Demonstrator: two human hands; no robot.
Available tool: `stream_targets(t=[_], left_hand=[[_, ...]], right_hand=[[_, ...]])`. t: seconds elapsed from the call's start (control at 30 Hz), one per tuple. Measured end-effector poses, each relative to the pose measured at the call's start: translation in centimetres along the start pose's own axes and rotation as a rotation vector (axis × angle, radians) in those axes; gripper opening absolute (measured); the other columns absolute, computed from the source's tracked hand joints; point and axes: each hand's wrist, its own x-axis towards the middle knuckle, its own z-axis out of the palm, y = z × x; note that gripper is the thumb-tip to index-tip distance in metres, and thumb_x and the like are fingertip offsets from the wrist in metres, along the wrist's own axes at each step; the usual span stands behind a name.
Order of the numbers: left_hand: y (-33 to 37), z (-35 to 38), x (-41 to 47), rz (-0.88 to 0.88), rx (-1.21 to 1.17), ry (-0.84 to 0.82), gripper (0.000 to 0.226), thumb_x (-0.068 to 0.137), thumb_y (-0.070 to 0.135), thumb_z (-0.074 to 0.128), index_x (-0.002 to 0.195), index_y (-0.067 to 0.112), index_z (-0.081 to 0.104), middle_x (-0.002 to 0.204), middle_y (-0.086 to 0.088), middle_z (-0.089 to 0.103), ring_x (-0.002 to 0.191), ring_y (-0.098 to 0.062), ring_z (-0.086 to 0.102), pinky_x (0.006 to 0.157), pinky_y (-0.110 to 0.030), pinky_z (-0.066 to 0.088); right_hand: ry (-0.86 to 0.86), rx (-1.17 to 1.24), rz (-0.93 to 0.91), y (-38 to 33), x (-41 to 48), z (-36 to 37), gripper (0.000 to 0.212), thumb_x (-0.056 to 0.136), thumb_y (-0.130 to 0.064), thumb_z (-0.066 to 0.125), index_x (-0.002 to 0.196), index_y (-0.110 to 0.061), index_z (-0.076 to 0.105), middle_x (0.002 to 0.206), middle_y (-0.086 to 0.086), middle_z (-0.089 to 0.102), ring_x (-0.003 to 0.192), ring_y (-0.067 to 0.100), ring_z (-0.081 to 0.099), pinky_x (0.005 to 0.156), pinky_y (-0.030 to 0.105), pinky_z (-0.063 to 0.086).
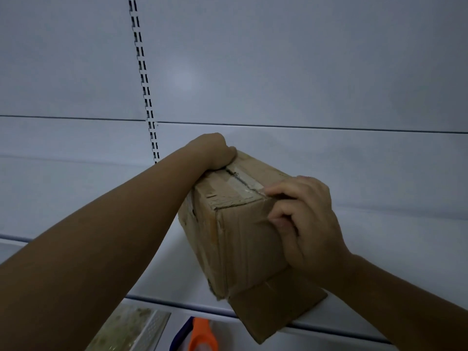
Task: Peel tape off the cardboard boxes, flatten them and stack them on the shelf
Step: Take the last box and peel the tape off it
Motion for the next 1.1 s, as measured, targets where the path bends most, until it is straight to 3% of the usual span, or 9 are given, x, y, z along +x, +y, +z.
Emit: stream_targets(t=[0.17,0.33,0.43,0.6,0.67,0.73,0.83,1.0,1.1], left_hand=[[0.5,0.1,-0.1,0.007,-0.006,0.005,0.038,0.095,0.036,0.038,0.098,0.004,0.057,0.094,-0.009,0.052,0.085,-0.024,0.047,0.074,-0.031,0.036],[0.8,-0.2,-0.8,0.006,-0.021,-0.008,0.036,0.094,0.023,0.041,0.121,0.001,0.054,0.123,-0.016,0.056,0.112,-0.032,0.052,0.095,-0.037,0.042],[1.1,-0.2,-1.0,-0.003,-0.121,-0.031,0.037,0.095,0.027,0.038,0.116,0.002,0.055,0.119,-0.017,0.057,0.111,-0.032,0.053,0.100,-0.045,0.040],[-0.1,-1.8,-2.9,0.070,-0.995,0.013,0.032,0.082,0.009,0.048,0.060,0.013,0.071,0.059,0.001,0.066,0.057,-0.016,0.057,0.052,-0.021,0.045],[-1.2,-2.4,-3.6,0.178,-1.211,-0.235,0.042,0.090,0.038,0.044,0.074,0.017,0.076,0.078,0.002,0.075,0.076,-0.016,0.070,0.067,-0.023,0.052],[-2.0,-2.6,-3.6,0.301,-1.073,-0.340,0.062,0.082,0.070,0.035,0.095,0.022,0.074,0.102,0.005,0.074,0.099,-0.011,0.067,0.091,-0.030,0.048],[-2.3,-2.2,-3.3,0.385,-0.779,-0.268,0.035,0.085,0.054,0.051,0.092,0.030,0.075,0.099,0.010,0.074,0.099,-0.010,0.066,0.095,-0.033,0.047],[-6.7,-3.8,-0.7,-0.025,-1.450,-0.016,0.019,0.093,0.013,0.041,0.088,0.007,0.058,0.078,-0.015,0.073,0.074,-0.024,0.069,0.069,-0.033,0.059],[-10.9,-4.9,0.5,-0.287,-1.449,0.192,0.020,0.092,0.015,0.040,0.098,0.009,0.058,0.067,-0.008,0.072,0.064,-0.019,0.063,0.055,-0.026,0.051]], right_hand=[[-0.063,0.100,0.129,0.1,5.6,-1.7,0.018,0.092,-0.017,0.043,0.086,-0.008,0.057,0.082,0.000,0.063,0.078,0.014,0.056,0.070,0.028,0.044],[-0.299,0.299,0.671,1.6,11.7,0.9,0.019,0.096,-0.013,0.042,0.081,-0.022,0.049,0.073,-0.008,0.059,0.066,0.008,0.056,0.065,0.024,0.047],[-0.399,0.533,0.934,2.9,14.5,2.9,0.020,0.095,-0.012,0.044,0.079,-0.020,0.054,0.072,-0.003,0.061,0.059,0.007,0.056,0.057,0.021,0.048],[-0.123,0.392,1.056,3.8,13.6,6.7,0.010,0.089,-0.017,0.049,0.081,-0.019,0.055,0.094,0.006,0.066,0.081,0.022,0.061,0.068,0.034,0.051],[0.058,0.380,1.088,4.2,13.4,6.8,0.009,0.091,-0.020,0.047,0.083,-0.022,0.052,0.089,0.000,0.062,0.083,0.022,0.061,0.072,0.035,0.051],[0.176,0.356,1.051,4.5,13.4,6.5,0.010,0.093,-0.023,0.044,0.084,-0.026,0.048,0.086,-0.002,0.061,0.076,0.018,0.060,0.061,0.027,0.045],[0.233,0.471,0.981,3.9,13.2,6.4,0.013,0.096,-0.025,0.038,0.086,-0.027,0.046,0.079,-0.002,0.061,0.062,0.010,0.055,0.055,0.021,0.041],[0.011,0.520,0.874,3.0,12.1,6.0,0.035,0.098,-0.044,0.022,0.096,-0.029,0.054,0.085,-0.003,0.064,0.075,0.009,0.058,0.068,0.025,0.044],[-0.666,0.136,0.661,2.7,11.5,6.4,0.037,0.093,-0.043,0.038,0.091,-0.018,0.065,0.092,-0.007,0.064,0.086,0.007,0.058,0.079,0.026,0.046]])
